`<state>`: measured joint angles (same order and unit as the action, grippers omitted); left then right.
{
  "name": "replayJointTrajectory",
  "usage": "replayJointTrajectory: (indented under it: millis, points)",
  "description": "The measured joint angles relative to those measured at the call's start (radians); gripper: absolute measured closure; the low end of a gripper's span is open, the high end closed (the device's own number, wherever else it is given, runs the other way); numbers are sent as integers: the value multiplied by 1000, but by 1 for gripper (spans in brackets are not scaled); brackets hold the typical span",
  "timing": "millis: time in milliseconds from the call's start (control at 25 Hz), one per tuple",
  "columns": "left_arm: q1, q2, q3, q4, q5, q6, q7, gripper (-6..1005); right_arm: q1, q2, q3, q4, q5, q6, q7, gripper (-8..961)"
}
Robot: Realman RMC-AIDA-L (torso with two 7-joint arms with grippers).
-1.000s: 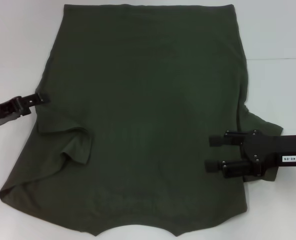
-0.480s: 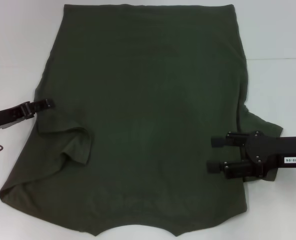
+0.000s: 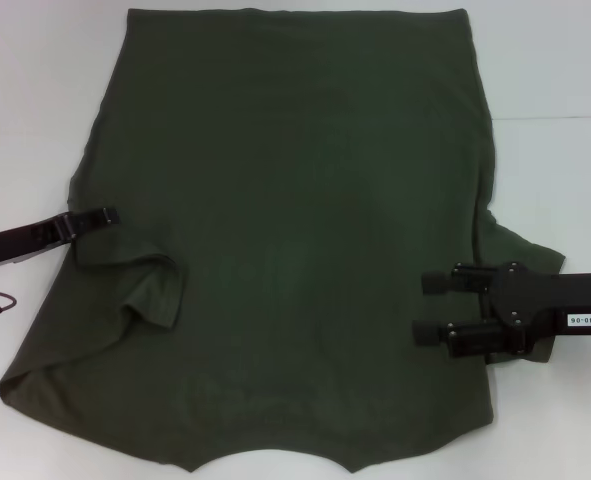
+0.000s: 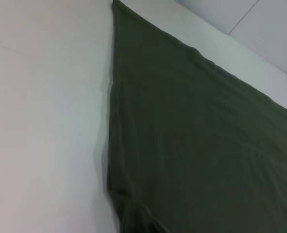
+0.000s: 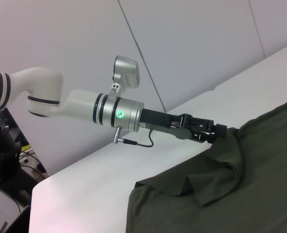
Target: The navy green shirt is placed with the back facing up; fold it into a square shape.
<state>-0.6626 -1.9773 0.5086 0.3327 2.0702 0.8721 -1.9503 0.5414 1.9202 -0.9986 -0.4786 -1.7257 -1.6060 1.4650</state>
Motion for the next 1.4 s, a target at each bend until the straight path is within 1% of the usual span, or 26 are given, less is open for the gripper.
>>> replayJointTrajectory:
  millis: [160, 360, 600, 800, 960, 1080, 1120, 1240, 1320, 1400]
  points:
    - [0, -3, 6, 0, 1, -4, -1, 126, -1, 0, 0, 0, 0, 0, 0, 136]
    - [-1, -5, 9, 0, 1, 31, -16, 126, -2, 0, 0, 1, 0, 0, -1, 139]
    - [-3, -6, 63, -9, 1, 38, -58, 127, -2, 0, -2, 2, 0, -1, 0, 141]
    - [-3, -6, 63, -21, -6, 48, -63, 127, -5, 0, -1, 2, 0, -4, -2, 143]
    - [-27, -21, 56, -12, -47, 70, -83, 127, -5, 0, -2, 2, 0, -5, -3, 145]
    - [-70, -37, 54, -12, -96, 100, -85, 126, -5, 0, -1, 2, 0, -6, -3, 147]
    - [-92, -45, 54, -13, -114, 127, -85, 126, -6, 0, -1, 2, 0, -7, -2, 147]
    - [-130, -63, 55, 0, -145, 194, -85, 126, -7, 1, 0, 2, 0, -7, -3, 148]
    - [-140, -68, 61, 19, -150, 247, -83, 126, -7, 3, 0, 2, 0, -8, -3, 149]
    - [-132, -60, 67, 33, -145, 310, -80, 126, -8, 3, -1, 2, 0, -8, -5, 150]
